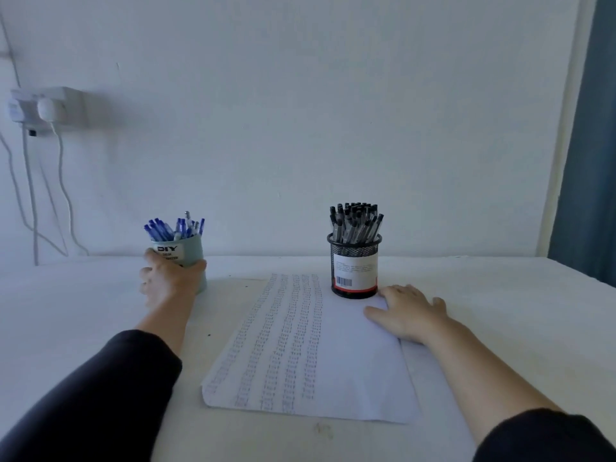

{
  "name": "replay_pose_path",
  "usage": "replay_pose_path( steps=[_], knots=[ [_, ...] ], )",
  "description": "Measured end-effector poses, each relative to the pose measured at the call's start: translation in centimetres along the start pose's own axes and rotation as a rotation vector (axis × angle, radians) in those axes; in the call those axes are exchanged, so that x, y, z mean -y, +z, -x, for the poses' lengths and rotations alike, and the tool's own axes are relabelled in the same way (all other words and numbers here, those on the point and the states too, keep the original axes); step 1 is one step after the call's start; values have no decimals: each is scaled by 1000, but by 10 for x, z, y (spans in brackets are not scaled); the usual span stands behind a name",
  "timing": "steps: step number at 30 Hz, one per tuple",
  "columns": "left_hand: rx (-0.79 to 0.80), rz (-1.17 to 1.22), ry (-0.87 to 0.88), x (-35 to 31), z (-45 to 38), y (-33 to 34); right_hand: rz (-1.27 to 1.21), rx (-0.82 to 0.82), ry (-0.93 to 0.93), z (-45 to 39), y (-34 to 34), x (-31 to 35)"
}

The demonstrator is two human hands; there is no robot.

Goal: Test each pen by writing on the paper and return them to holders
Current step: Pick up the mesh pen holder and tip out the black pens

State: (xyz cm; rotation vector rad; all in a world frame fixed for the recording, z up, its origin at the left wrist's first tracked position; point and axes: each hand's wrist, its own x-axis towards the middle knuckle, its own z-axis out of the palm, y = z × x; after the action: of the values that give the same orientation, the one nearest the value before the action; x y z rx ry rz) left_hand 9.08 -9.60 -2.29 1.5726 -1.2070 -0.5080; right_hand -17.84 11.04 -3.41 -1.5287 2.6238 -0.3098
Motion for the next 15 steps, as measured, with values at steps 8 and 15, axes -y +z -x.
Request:
replay_pose_path(
  steps=[8, 15],
  knots=[
    [-61, -14, 475, -65, 63, 5, -27, 75, -64, 6, -10, -5],
    [893, 122, 247, -96, 139, 57, -109, 118, -70, 10, -17, -13]
  ],
)
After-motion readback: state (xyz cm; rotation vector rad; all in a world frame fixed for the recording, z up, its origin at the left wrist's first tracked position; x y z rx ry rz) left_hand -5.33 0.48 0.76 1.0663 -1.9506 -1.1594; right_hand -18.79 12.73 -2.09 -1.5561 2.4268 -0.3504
